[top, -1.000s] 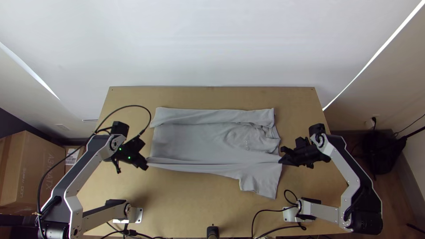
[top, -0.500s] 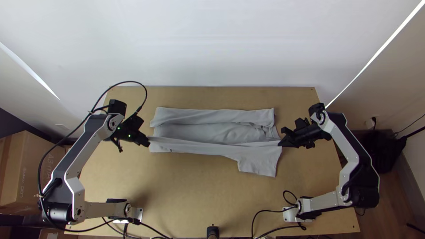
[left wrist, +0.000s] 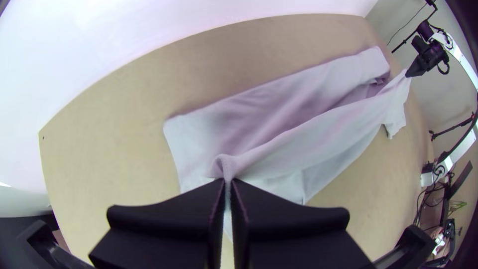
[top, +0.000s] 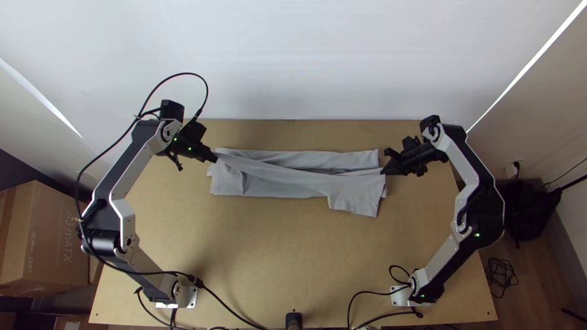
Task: Fold the t-shirt
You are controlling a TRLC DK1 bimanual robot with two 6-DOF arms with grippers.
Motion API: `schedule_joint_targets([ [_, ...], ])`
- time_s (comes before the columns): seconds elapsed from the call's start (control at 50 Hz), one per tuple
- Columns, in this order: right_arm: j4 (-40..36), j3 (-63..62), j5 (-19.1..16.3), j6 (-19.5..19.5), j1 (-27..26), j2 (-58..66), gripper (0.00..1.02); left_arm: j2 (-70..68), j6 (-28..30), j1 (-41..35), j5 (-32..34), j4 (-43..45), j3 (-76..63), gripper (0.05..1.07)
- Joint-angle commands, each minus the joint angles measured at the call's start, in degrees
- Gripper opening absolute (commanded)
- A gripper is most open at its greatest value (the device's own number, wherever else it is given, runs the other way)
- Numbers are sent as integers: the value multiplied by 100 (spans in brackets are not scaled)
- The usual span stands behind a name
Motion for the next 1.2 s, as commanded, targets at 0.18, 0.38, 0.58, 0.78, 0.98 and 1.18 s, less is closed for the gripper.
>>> schedule_joint_targets([
  [0.18,-165,1612,-27,304,9,1187,2,1269,-73,11,50,-146,1380,8],
  [0.38,-323,2588,-9,506,18,2074,2,1919,-126,91,41,-234,1863,8],
  [0.58,-130,2939,167,735,-8,2452,39,1980,-170,99,68,-287,1714,91],
  [0.78,160,2640,220,858,-316,2136,99,1743,-319,548,946,-234,1538,102],
  [0.98,503,1929,272,911,-676,1512,99,1436,-530,1040,1483,-234,1125,102],
  [1.18,486,1454,-607,963,-905,1107,99,1374,-715,1295,2036,38,405,102],
])
